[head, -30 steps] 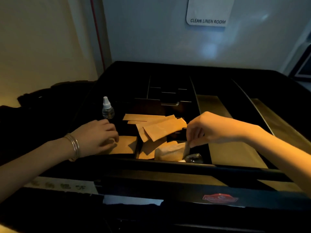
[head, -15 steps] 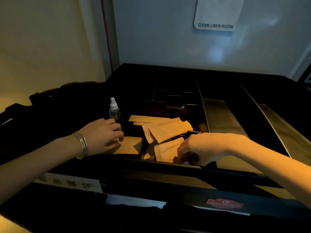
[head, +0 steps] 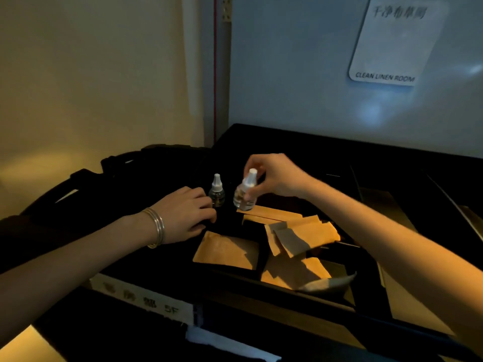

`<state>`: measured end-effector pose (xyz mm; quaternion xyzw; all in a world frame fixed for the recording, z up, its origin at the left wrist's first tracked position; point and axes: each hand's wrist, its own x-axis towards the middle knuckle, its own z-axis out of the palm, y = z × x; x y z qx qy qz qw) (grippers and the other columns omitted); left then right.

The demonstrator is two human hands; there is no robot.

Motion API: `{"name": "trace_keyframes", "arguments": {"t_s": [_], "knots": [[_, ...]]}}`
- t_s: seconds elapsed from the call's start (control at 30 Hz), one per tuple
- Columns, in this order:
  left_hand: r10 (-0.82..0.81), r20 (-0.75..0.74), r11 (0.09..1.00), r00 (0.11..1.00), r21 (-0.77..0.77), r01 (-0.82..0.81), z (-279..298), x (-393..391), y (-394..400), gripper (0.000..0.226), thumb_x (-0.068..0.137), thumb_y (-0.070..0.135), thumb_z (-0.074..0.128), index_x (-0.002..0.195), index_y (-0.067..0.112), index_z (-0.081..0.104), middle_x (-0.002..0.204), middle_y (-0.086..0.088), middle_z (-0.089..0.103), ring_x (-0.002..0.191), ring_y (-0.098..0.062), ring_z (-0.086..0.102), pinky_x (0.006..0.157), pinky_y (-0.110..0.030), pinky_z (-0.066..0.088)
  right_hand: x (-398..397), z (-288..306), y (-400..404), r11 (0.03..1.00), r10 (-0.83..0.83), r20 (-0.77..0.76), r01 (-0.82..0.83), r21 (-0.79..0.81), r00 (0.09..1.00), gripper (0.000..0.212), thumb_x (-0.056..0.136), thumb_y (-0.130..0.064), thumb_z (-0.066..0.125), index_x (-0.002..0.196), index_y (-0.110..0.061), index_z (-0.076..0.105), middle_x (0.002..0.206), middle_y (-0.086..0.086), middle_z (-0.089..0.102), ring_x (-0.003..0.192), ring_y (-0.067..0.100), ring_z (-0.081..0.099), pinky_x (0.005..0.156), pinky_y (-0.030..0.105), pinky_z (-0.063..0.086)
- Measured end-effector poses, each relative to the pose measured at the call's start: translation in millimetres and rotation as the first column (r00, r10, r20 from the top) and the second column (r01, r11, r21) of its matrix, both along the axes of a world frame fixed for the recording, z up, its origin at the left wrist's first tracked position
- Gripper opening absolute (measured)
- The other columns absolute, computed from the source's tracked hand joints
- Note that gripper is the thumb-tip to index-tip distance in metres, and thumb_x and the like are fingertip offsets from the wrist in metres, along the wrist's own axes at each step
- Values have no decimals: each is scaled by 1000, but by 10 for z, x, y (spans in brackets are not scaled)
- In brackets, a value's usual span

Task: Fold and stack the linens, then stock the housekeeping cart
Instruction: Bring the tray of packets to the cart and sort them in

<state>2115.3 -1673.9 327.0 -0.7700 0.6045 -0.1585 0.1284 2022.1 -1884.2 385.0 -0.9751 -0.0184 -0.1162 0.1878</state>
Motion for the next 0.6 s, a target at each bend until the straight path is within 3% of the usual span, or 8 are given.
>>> {"name": "trace_keyframes", "arguments": {"t_s": [0.1,0.27,0.5,0.6], "knots": [[32,-35,997,999,78,-29,-22,8,-38,32,96,38,41,127,33,46,129,9,45,123,-13,33,97,-26,30,484,-214,139,987,-49,-67,38,-154,997,46,63,-30,84,102,-16,64,92,-1,64,90,19,61,75,35,51],[43,-46,993,998,115,-37,-95,93,49,32,96,34,43,126,27,50,127,3,47,122,-17,37,97,-28,31,905,-500,260,960,-92,-83,66,-273,992,26,79,-21,71,103,-15,67,101,5,66,94,23,62,68,31,46],[-1,-56,1000,998,30,3,-177,97,88,28,94,29,46,119,23,57,121,0,53,118,-21,43,98,-34,31,1128,-652,435,905,-110,-17,93,-415,994,33,79,-26,71,108,-13,60,108,6,61,100,23,59,71,30,44],[-3,-64,999,998,34,5,-170,96,96,29,94,30,45,120,25,56,121,2,53,117,-19,43,99,-33,30,1096,-613,453,937,-103,-51,79,-340,993,47,76,-24,74,113,-11,49,114,9,57,102,29,58,76,36,47]]}}
